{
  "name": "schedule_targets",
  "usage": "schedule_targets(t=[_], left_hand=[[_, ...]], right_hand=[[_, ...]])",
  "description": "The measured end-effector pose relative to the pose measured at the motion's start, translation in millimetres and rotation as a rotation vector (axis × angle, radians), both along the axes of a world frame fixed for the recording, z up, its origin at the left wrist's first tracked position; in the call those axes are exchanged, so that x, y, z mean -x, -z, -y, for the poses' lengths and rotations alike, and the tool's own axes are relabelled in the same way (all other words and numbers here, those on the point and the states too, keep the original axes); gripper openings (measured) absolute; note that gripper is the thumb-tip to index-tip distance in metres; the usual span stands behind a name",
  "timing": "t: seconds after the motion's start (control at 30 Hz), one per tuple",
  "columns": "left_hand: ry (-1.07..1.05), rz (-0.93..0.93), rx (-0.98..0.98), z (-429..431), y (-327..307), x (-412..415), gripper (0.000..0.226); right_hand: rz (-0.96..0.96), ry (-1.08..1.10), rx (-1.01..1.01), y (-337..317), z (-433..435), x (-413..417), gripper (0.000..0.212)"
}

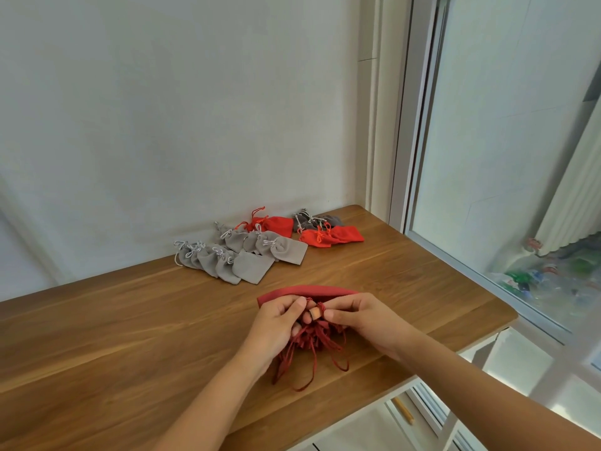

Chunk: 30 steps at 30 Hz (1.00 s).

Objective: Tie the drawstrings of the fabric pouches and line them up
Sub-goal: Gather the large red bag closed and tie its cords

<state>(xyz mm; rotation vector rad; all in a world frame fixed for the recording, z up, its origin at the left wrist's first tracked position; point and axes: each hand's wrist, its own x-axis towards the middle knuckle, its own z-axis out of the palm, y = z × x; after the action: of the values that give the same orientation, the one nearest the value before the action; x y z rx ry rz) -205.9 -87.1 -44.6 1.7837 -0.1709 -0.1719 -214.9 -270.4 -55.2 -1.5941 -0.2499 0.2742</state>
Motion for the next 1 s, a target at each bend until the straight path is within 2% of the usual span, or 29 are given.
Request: schedule_targets(t=[0.13, 0.27, 0.43, 0.6, 0.8, 1.0], left_hand=[[0.001, 0.033, -0.052, -2.1, -3.5, -2.8, 0.032], [0.085, -0.053, -0.111, -6.3, -0.2, -7.7, 0.042], [0.19, -0.141, 0.053, -10.2, -2.1, -6.9, 0.022], [0.149, -0.121, 0.122, -13.0, -1.0, -5.1, 0.021], [0.102, -0.26, 0.167, -14.8, -8.2, -8.1, 0.008], [0.046, -0.076, -0.056, -10.8, -17.3, -5.4, 0.021]], right_hand=[[0.107, -0.004, 0.057, -3.3, -6.4, 0.6, 0.018], [0.148, 0.016, 0.132, -4.0, -9.7, -3.4, 0.017], [0.192, 0.054, 0.237, -5.4, -6.9, -9.6, 0.02], [0.3, 0.053, 0.407, -14.2, -3.2, -9.1, 0.017], [0.696, -0.005, 0.722, -26.9, 3.2, -10.9, 0.01], [0.857, -0.082, 0.911, -57.6, 2.7, -13.2, 0.015]])
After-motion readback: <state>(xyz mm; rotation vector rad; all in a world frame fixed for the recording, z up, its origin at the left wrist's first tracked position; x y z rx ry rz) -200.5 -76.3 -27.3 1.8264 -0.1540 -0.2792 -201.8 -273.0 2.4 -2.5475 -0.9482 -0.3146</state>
